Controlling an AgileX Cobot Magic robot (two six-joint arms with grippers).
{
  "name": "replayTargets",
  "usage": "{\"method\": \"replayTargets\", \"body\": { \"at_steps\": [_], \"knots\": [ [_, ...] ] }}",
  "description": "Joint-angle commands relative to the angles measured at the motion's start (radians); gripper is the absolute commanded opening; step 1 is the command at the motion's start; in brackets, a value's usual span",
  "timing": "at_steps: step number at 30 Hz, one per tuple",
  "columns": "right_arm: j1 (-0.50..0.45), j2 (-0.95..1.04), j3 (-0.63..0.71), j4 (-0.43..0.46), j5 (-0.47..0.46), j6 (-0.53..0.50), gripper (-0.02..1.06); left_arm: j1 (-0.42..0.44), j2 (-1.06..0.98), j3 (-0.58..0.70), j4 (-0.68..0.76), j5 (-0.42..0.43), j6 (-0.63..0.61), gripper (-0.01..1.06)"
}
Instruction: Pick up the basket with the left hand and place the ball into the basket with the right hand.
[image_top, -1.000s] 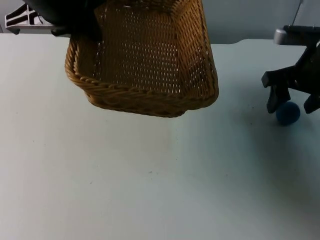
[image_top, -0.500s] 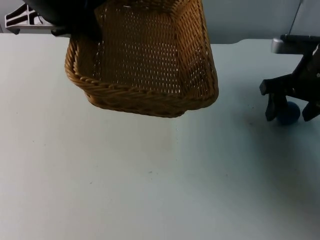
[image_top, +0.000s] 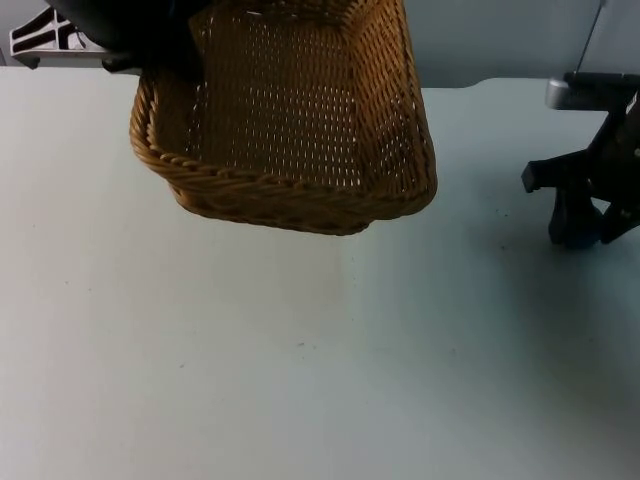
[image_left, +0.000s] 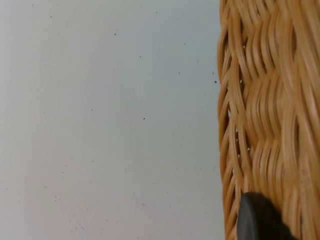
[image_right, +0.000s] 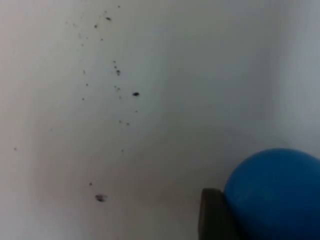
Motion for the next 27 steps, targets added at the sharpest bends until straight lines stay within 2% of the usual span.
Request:
{"method": "replayTargets", "body": {
  "at_steps": [1,4,9,14,16,19,24,27],
  "knots": [
    [0.005,-0.017,-0.005,-0.006,0.0,0.008,0.15,0.0,-0.008,-0.006,-0.018,-0.029,-0.009,0.0],
    [0.005,-0.043,-0.009,0.015,0.0,0.008,0.17,0.0,-0.008,-0.006,-0.018,-0.029,-0.009,0.0],
    [0.007,-0.102,-0.075,0.027,0.051,-0.001,0.21,0.0,-0.008,-0.006,-0.018,-0.032,-0.009,0.0],
    [0.039,-0.145,-0.196,0.039,0.128,-0.026,0.21,0.0,-0.008,-0.006,-0.022,-0.032,-0.009,0.0],
    [0.073,-0.145,-0.286,0.041,0.198,-0.044,0.21,-0.004,-0.008,-0.006,-0.022,-0.032,-0.009,0.0],
    [0.135,-0.145,-0.403,0.045,0.252,-0.044,0.21,-0.006,-0.008,-0.006,-0.03,-0.032,-0.009,0.0],
    [0.209,-0.145,-0.516,0.049,0.284,-0.044,0.21,-0.006,-0.008,-0.006,-0.031,-0.032,-0.009,0.0],
    [0.289,-0.139,-0.611,0.071,0.286,-0.044,0.21,-0.006,-0.008,-0.006,-0.033,-0.032,-0.007,0.0]
  ]
}}
